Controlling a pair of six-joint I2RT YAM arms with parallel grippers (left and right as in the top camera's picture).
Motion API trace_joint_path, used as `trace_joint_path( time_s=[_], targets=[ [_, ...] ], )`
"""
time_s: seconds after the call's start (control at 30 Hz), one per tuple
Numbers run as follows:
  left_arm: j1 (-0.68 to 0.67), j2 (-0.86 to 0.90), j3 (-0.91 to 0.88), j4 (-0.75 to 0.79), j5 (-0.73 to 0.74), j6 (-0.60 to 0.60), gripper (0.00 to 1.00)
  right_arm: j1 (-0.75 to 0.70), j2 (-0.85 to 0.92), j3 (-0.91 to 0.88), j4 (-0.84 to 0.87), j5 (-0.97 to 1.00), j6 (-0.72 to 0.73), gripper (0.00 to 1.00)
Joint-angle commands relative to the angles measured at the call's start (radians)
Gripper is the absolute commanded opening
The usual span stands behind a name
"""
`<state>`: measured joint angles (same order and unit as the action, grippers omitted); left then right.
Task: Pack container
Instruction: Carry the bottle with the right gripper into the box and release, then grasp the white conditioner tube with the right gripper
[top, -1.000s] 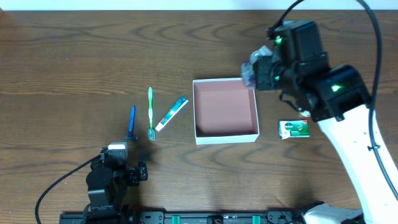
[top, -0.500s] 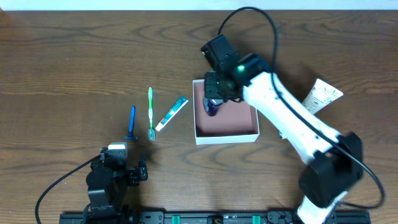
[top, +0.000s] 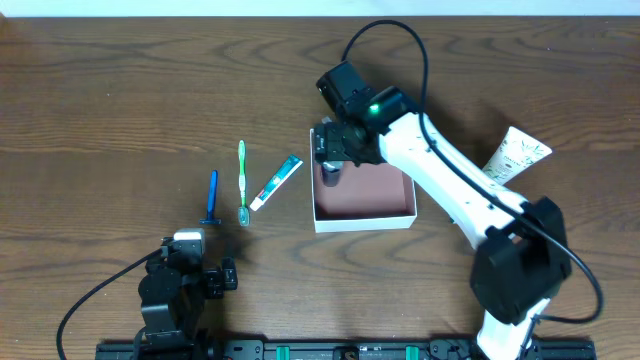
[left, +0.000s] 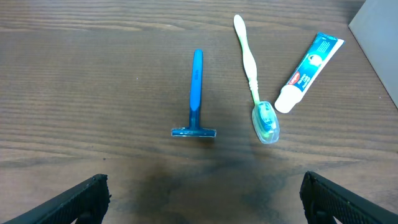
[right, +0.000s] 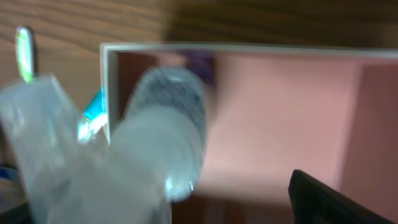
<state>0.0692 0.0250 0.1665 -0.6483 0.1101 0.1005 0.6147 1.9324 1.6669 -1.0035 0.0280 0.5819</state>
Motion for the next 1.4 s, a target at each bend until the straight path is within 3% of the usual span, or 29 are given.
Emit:
trace_joint_path(
  time_s=[0.0, 0.23, 0.47, 0.6, 0.77, 1.0, 1.23, 1.37],
  targets=[
    [0.002, -0.002, -0.009, -0.001, 0.013, -0.016, 0.98, 0.003, -0.145, 0.014, -0.058, 0.128, -0.022, 0.92],
    [0.002, -0.002, -0.009, -0.001, 0.013, -0.016, 0.98, -0.058, -0.428, 0.014, -0.134, 0.309, -0.091, 0.99],
    [0.002, -0.002, -0.009, -0.001, 0.013, -0.016, 0.98, -0.337, -0.56, 0.014, -0.22, 0.351, -0.106, 0.99],
    [0.002, -0.002, -0.009, -0.001, 0.013, -0.016, 0.98, -0.48, -0.531, -0.004, -0.201, 0.285, -0.315, 0.99],
    [0.002, -0.001, -0.009, -0.001, 0.013, -0.016, 0.98, -0.582, -0.446, -0.028, -0.143, 0.223, -0.714, 0.99],
    [0.002, -0.002, -0.009, -0.001, 0.013, -0.016, 0.98, -0.676, -0.308, -0.028, -0.158, 0.035, -0.845, 0.98],
    [0.002, -0.002, -0.009, -0.001, 0.013, -0.016, 0.98, -0.697, -0.217, -0.028, -0.251, 0.015, -0.844, 0.82],
    [0.002, -0.002, -0.009, 0.0, 0.013, -0.016, 0.98, -0.697, -0.204, -0.028, -0.265, 0.016, -0.813, 0.63]
  ],
)
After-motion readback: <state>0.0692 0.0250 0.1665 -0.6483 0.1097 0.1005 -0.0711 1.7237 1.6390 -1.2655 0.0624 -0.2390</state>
